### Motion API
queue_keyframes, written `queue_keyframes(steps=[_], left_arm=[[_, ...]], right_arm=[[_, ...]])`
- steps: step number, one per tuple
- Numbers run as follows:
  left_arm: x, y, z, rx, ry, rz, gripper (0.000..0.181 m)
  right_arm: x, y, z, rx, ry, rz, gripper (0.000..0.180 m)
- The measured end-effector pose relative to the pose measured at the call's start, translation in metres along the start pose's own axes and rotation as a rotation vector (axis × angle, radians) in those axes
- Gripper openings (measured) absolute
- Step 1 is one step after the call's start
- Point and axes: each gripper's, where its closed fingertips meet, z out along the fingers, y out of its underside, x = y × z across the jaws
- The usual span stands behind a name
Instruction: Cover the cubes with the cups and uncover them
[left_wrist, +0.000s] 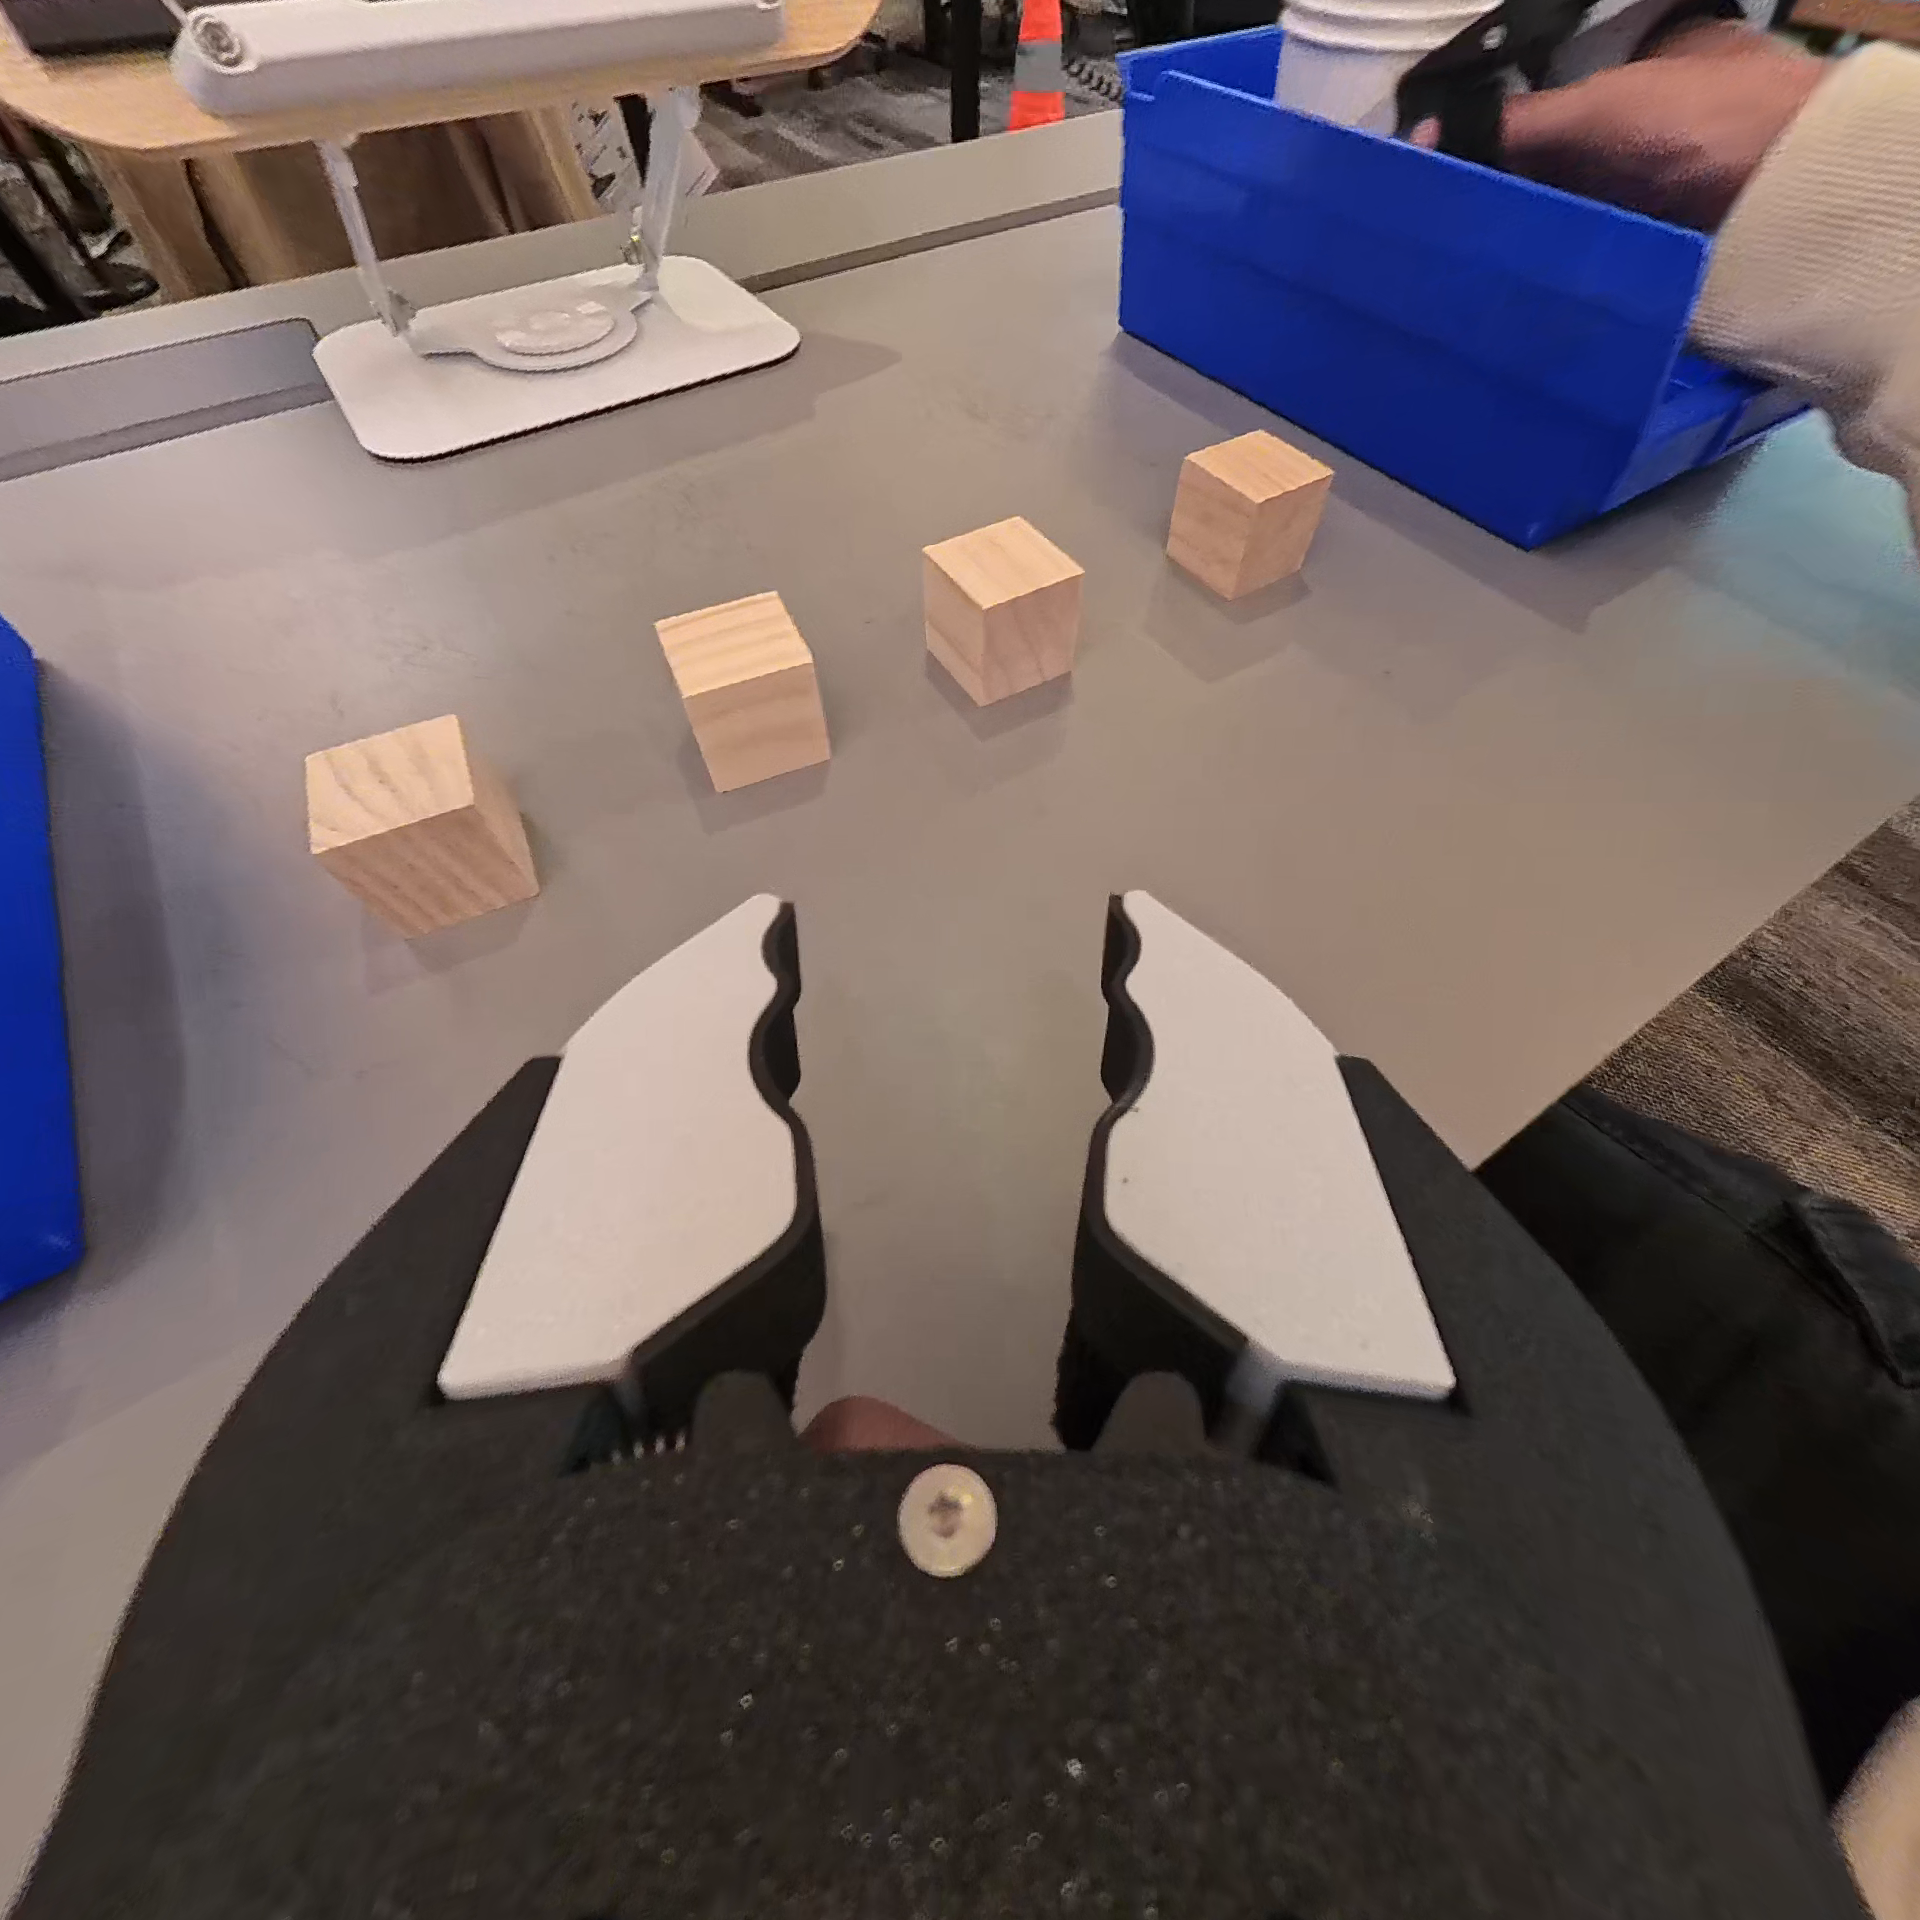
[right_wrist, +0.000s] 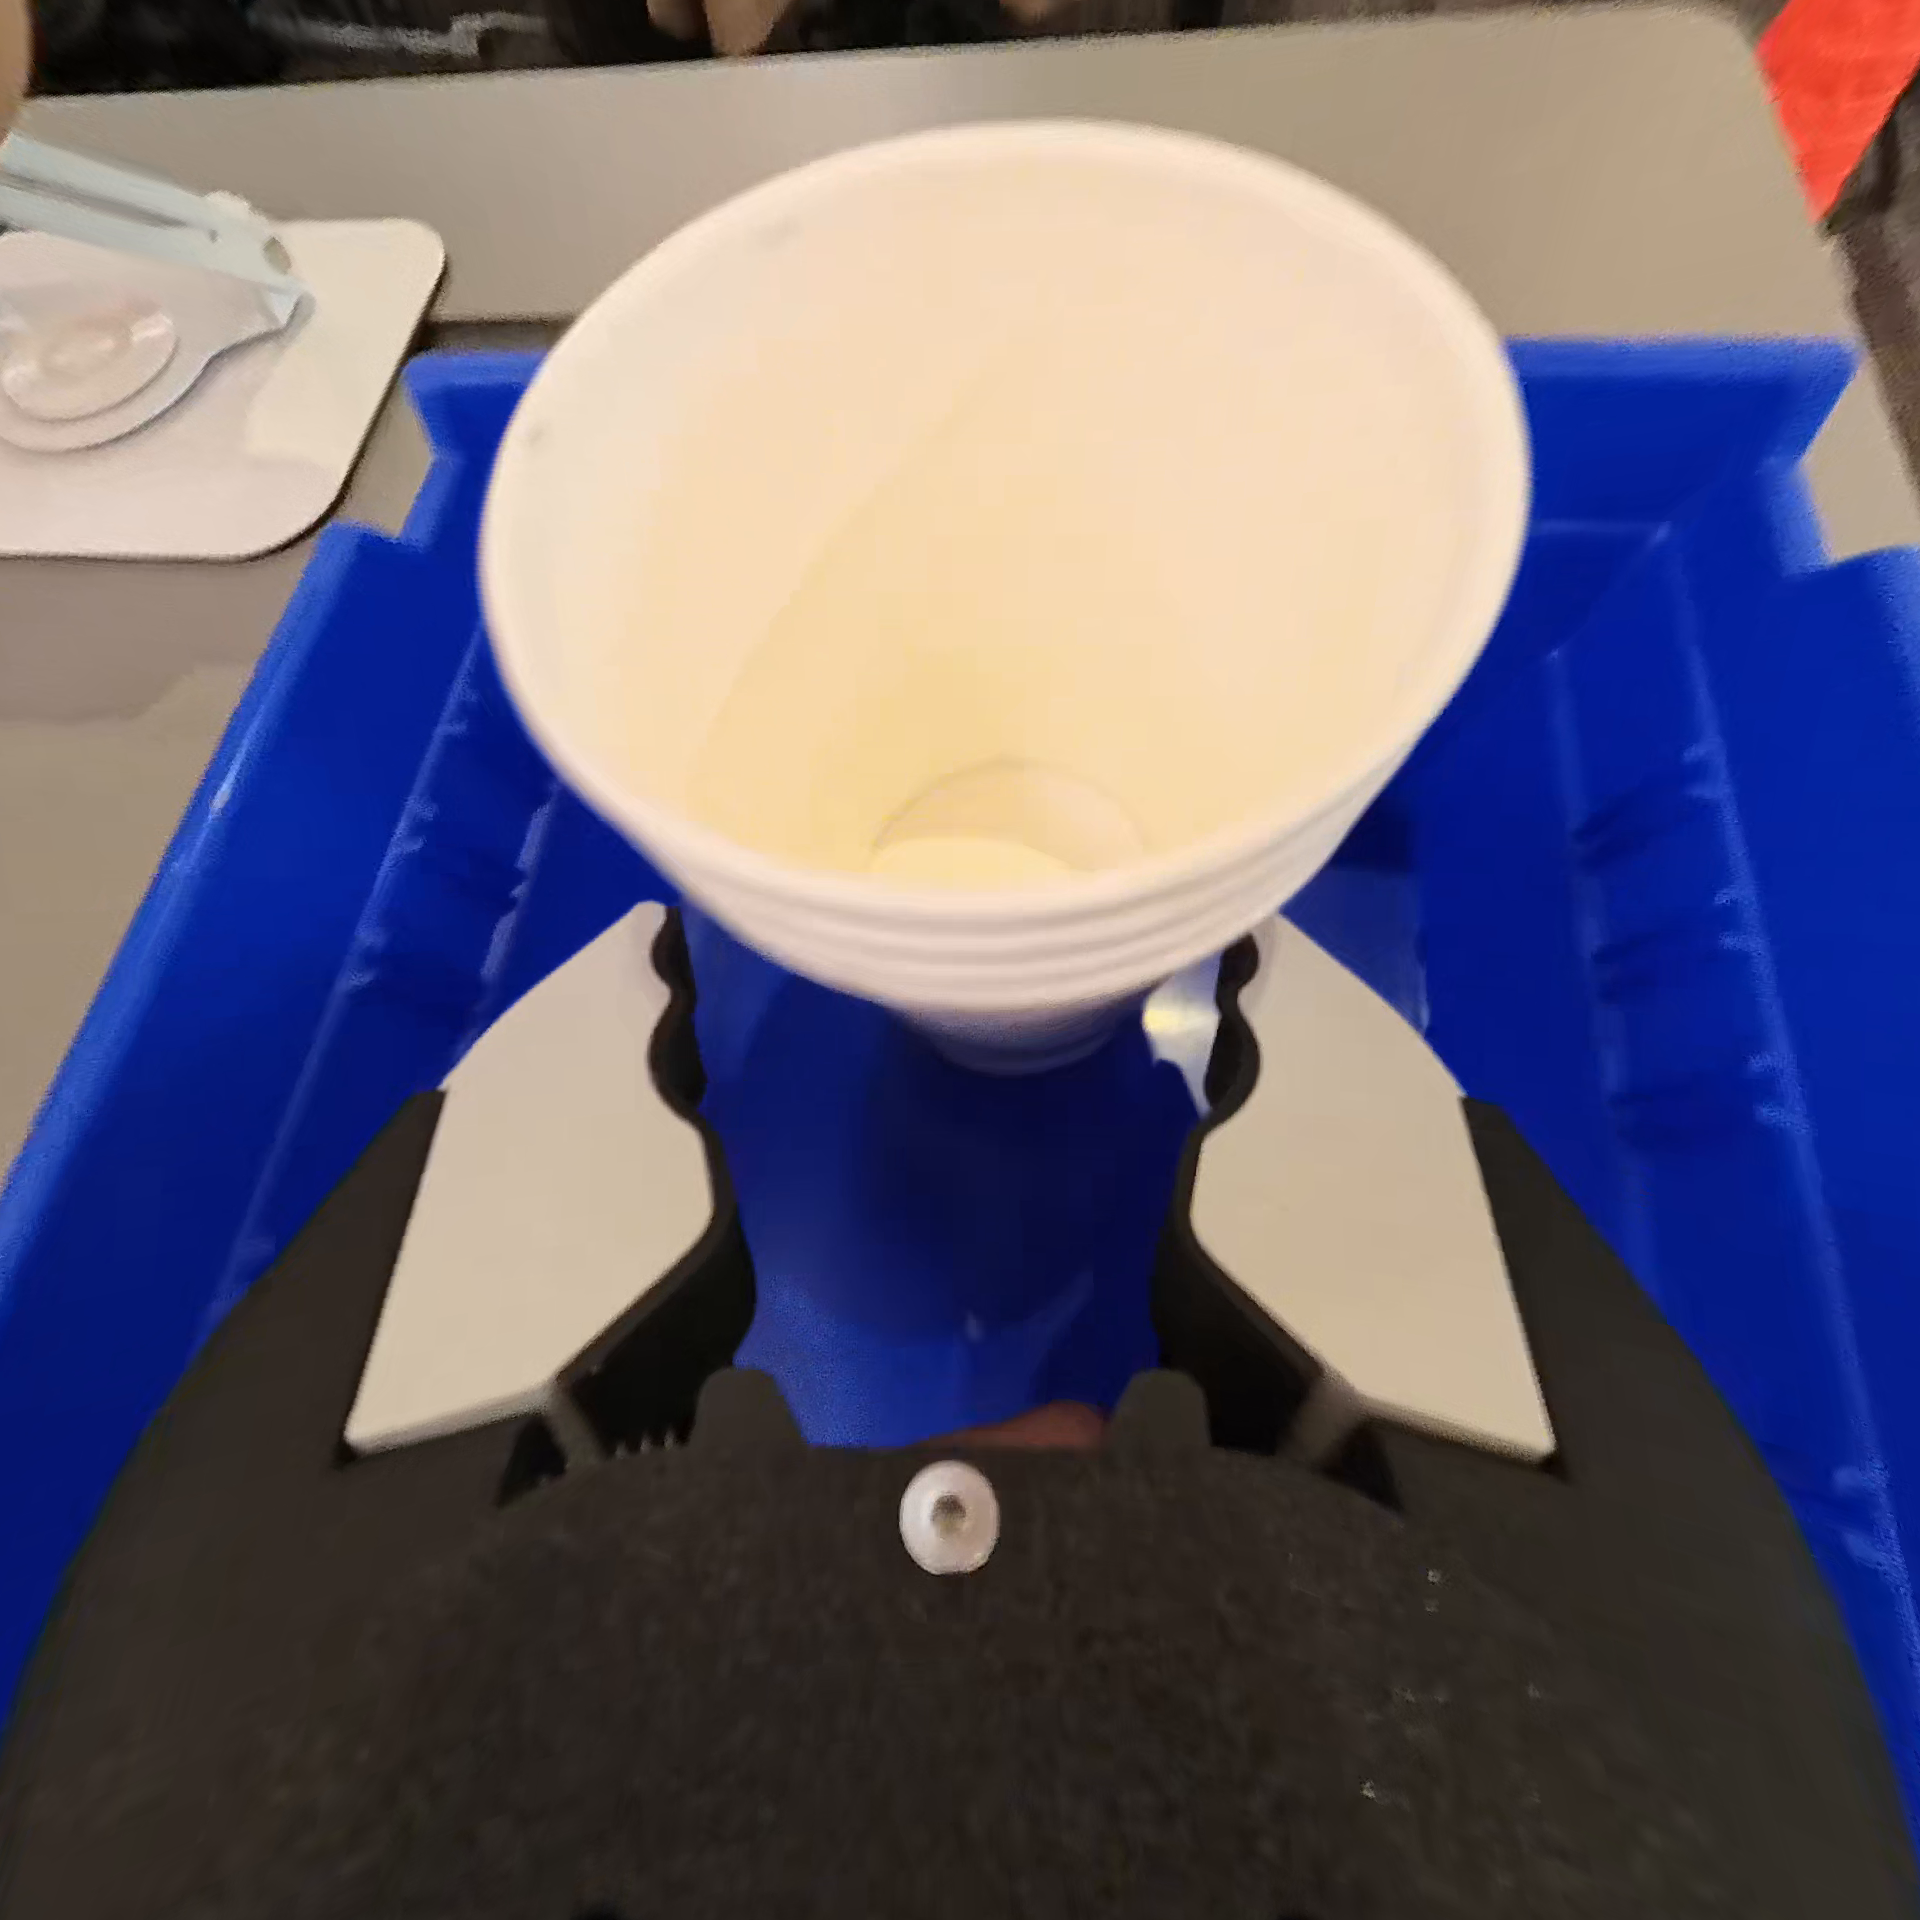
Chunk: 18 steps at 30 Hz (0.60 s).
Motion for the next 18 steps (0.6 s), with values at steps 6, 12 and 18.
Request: queue_keyframes(steps=[6, 12, 18], left_arm=[[-0.023, 0.002, -0.004, 0.002, -0.054, -0.081, 0.056], [-0.048, -0.001, -0.014, 0.024, -0.135, -0.133, 0.056], [-0.054, -0.001, -0.022, 0.028, -0.169, -0.14, 0.056]], right_arm=[[-0.019, 0.018, -0.083, 0.018, 0.032, -0.04, 0.096], [-0.13, 0.029, -0.206, 0.37, -0.147, -0.188, 0.089], [-0.245, 0.096, -0.23, 0.42, -0.424, -0.245, 0.083]])
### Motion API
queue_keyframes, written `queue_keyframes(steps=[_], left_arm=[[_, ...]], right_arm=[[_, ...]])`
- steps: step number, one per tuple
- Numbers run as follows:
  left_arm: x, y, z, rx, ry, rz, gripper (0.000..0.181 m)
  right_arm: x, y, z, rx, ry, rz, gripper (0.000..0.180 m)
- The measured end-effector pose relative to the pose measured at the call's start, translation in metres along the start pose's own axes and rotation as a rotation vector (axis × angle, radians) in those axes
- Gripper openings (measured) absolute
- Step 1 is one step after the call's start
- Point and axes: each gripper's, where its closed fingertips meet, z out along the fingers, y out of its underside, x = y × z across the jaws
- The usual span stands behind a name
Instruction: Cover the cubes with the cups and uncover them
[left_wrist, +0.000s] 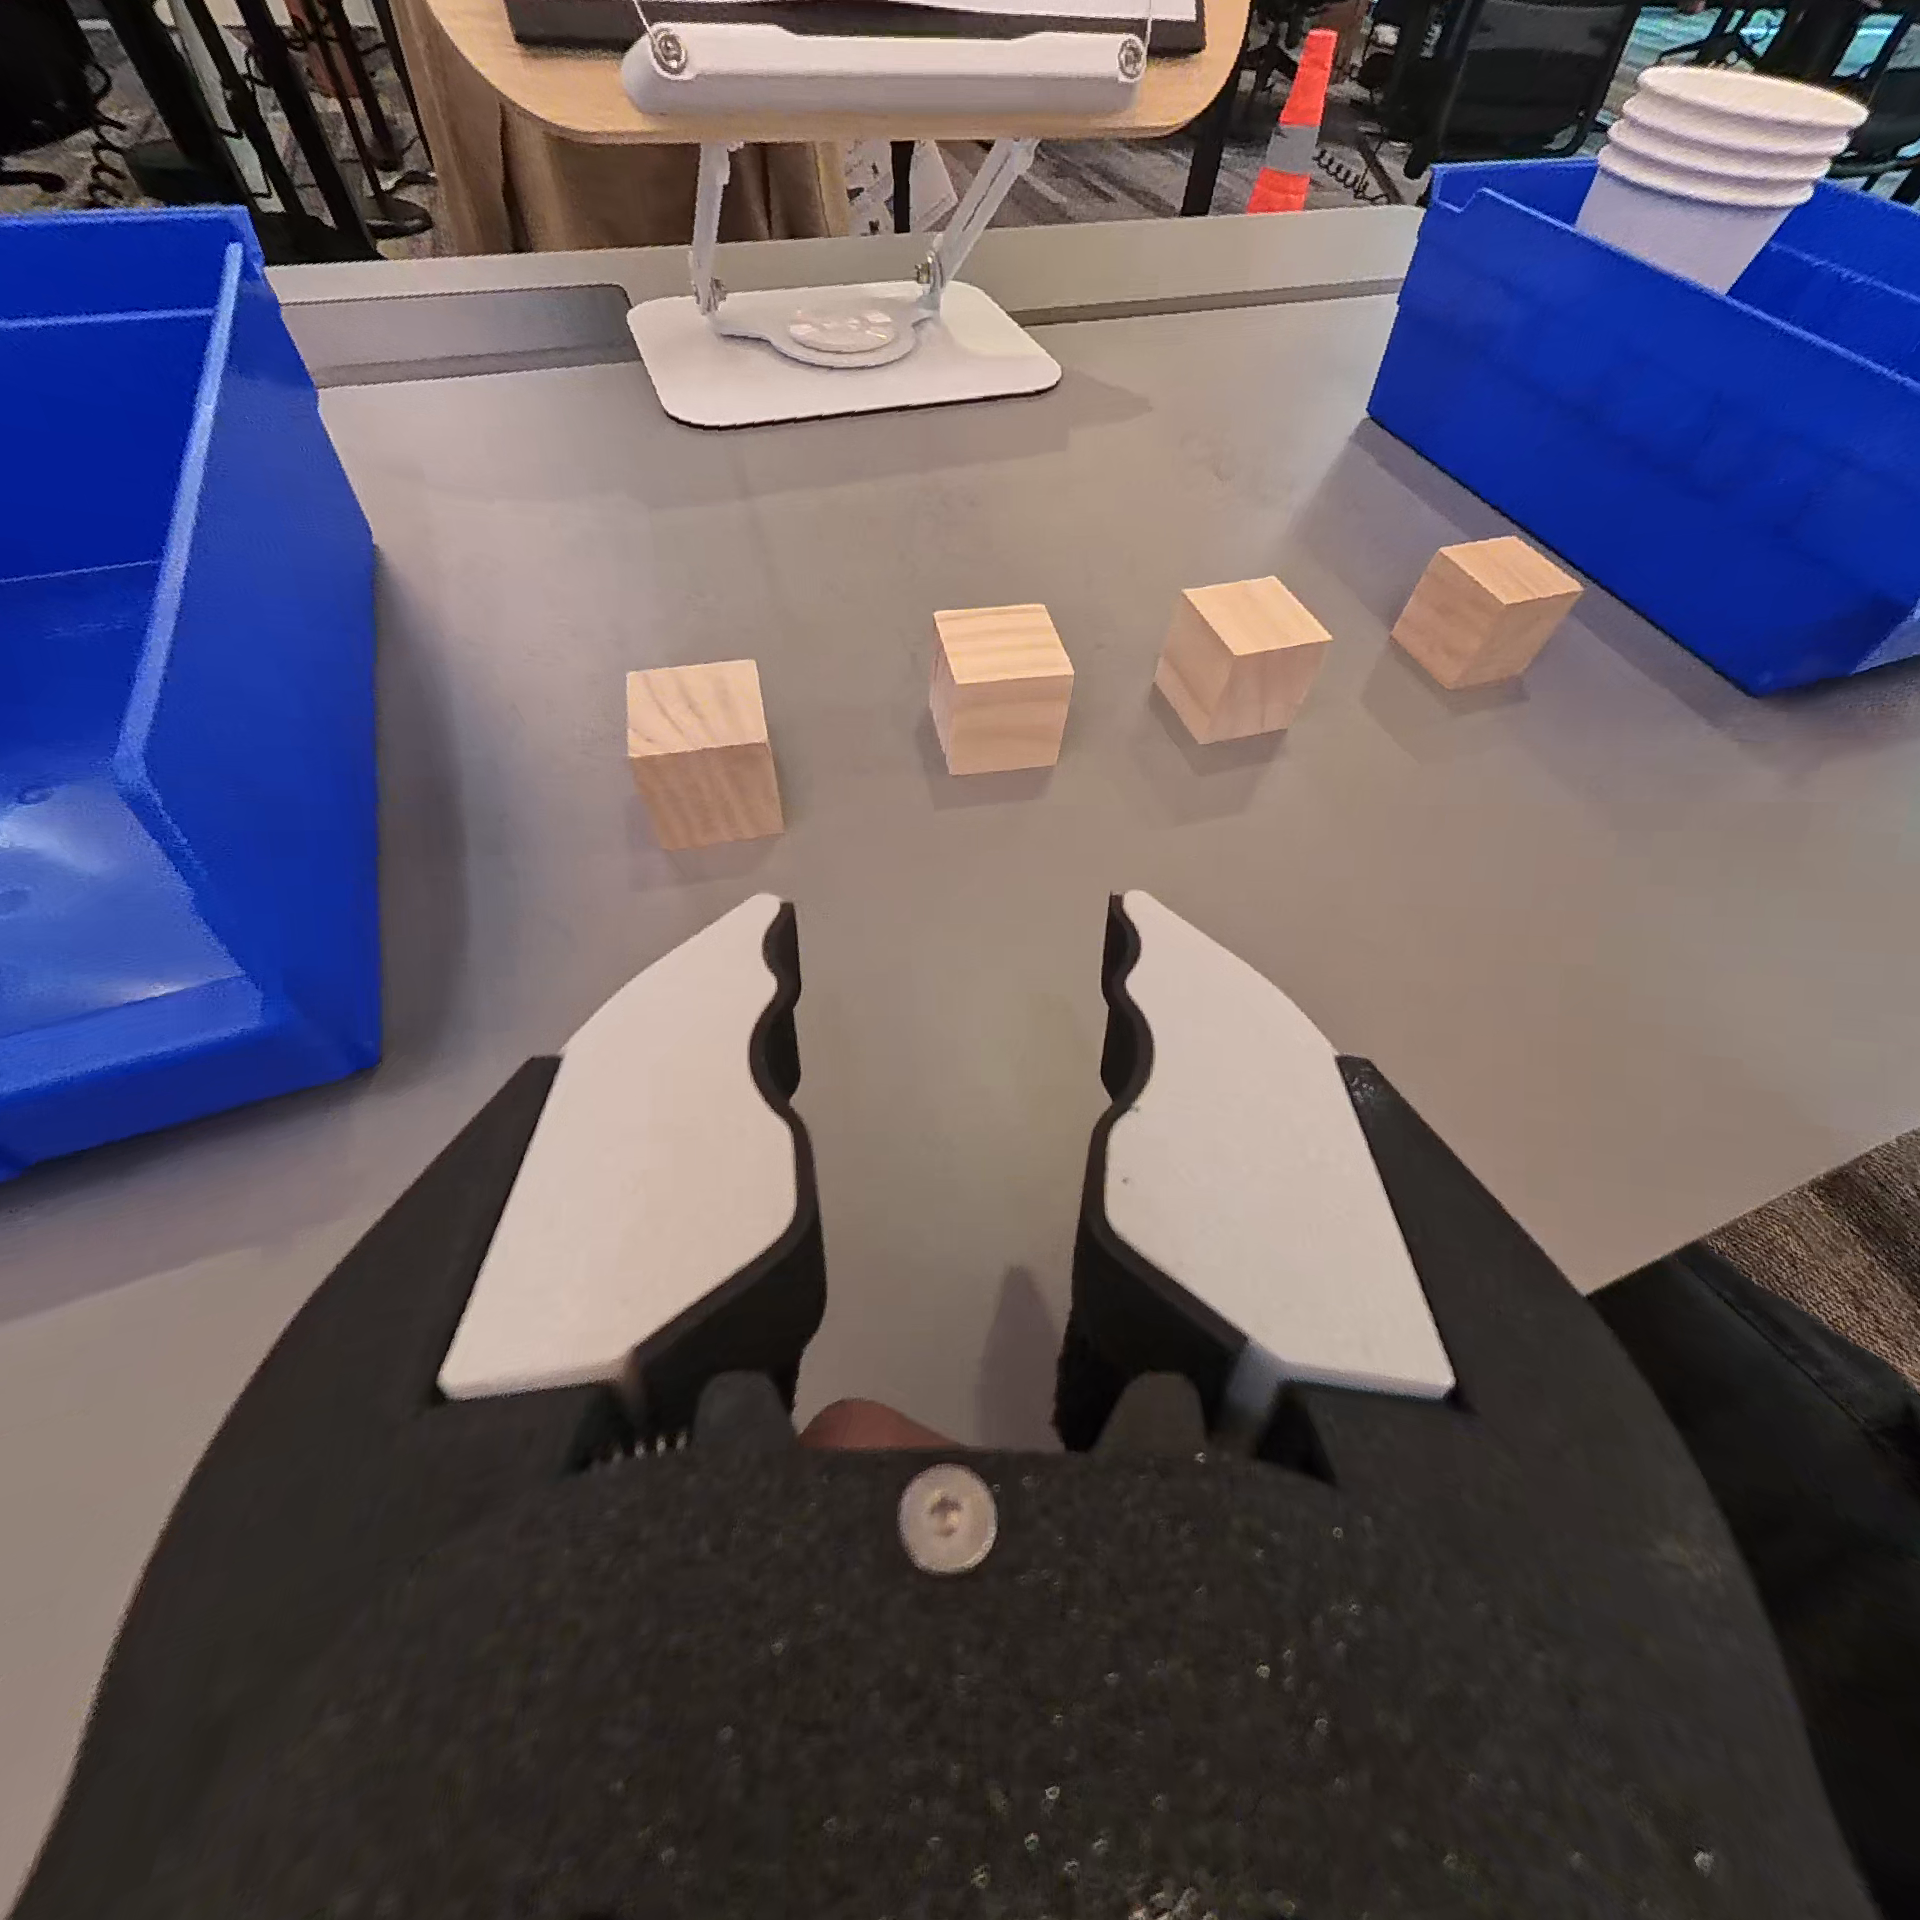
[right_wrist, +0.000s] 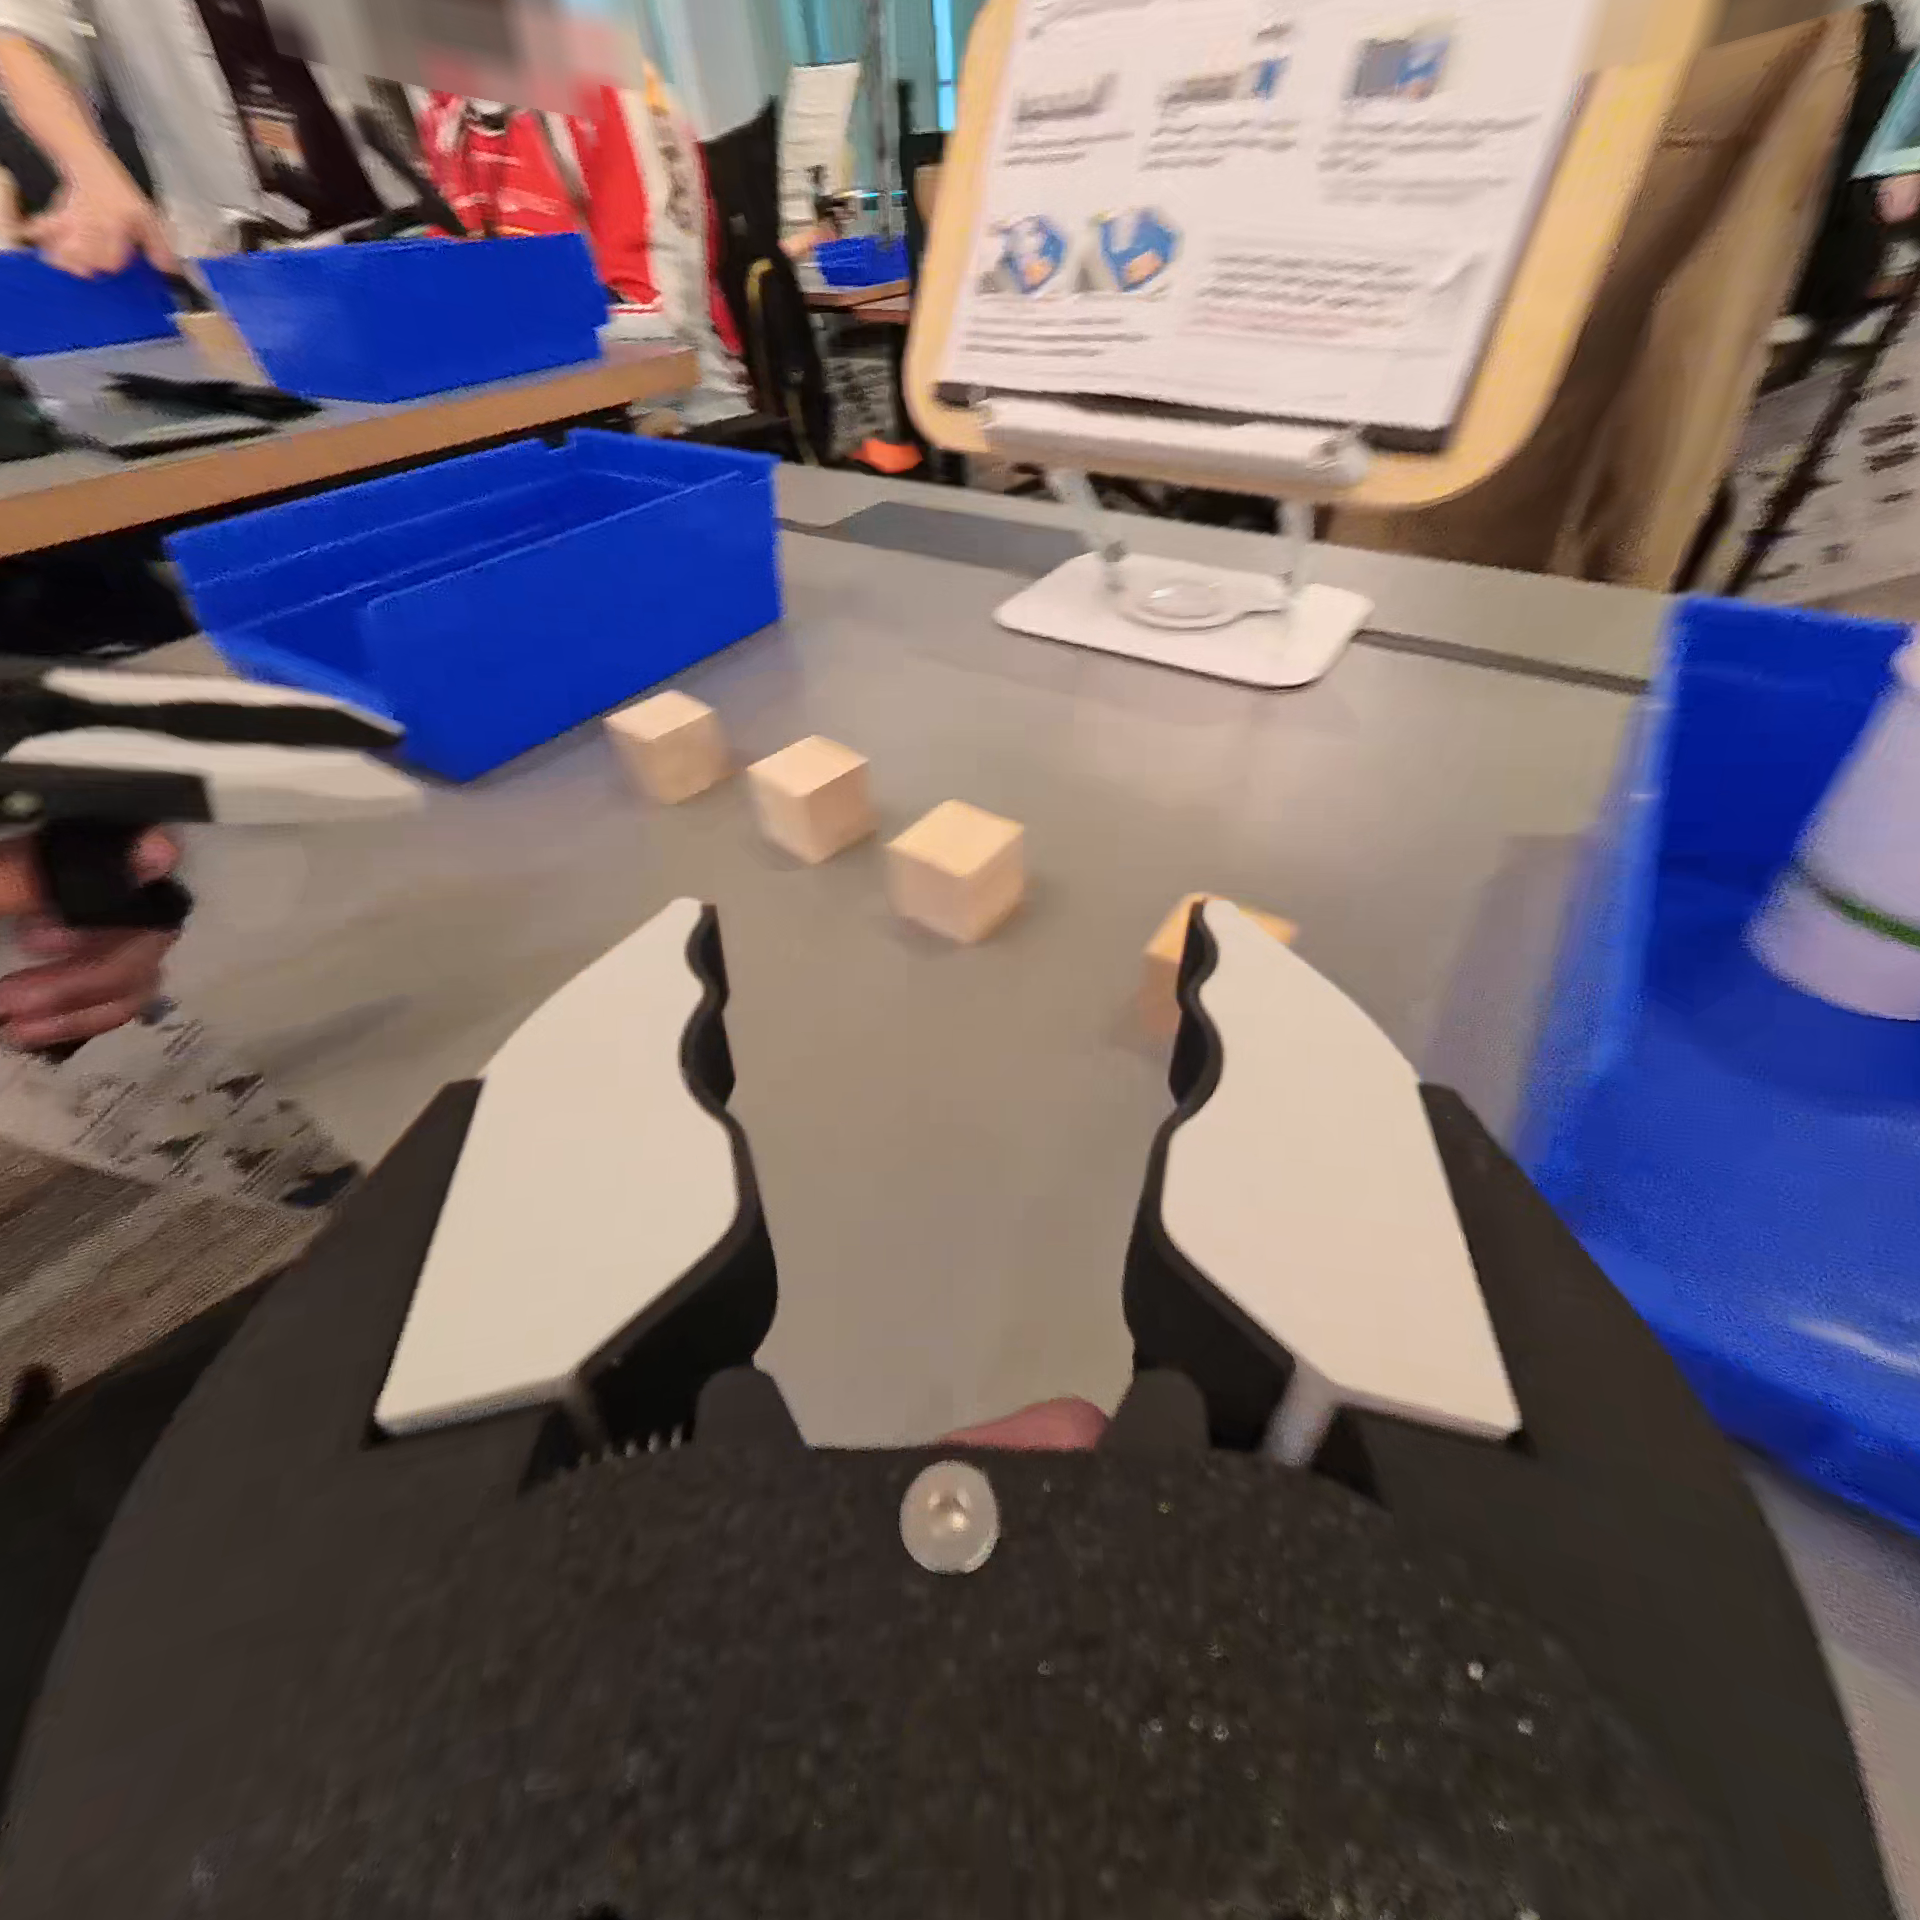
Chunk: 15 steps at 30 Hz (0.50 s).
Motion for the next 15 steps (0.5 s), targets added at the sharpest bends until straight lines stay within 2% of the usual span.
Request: queue_keyframes(steps=[5, 9, 15], left_arm=[[0.002, 0.006, -0.006, -0.011, 0.0, 0.003, 0.056], [0.003, 0.01, -0.008, -0.022, 0.005, 0.001, 0.056], [0.002, 0.013, -0.007, -0.035, -0.001, 0.004, 0.056]], right_arm=[[-0.042, 0.043, 0.017, -0.078, -0.056, -0.049, 0.082], [-0.051, 0.057, 0.028, -0.125, -0.066, -0.09, 0.081], [-0.055, 0.071, 0.032, -0.175, -0.119, -0.007, 0.078]])
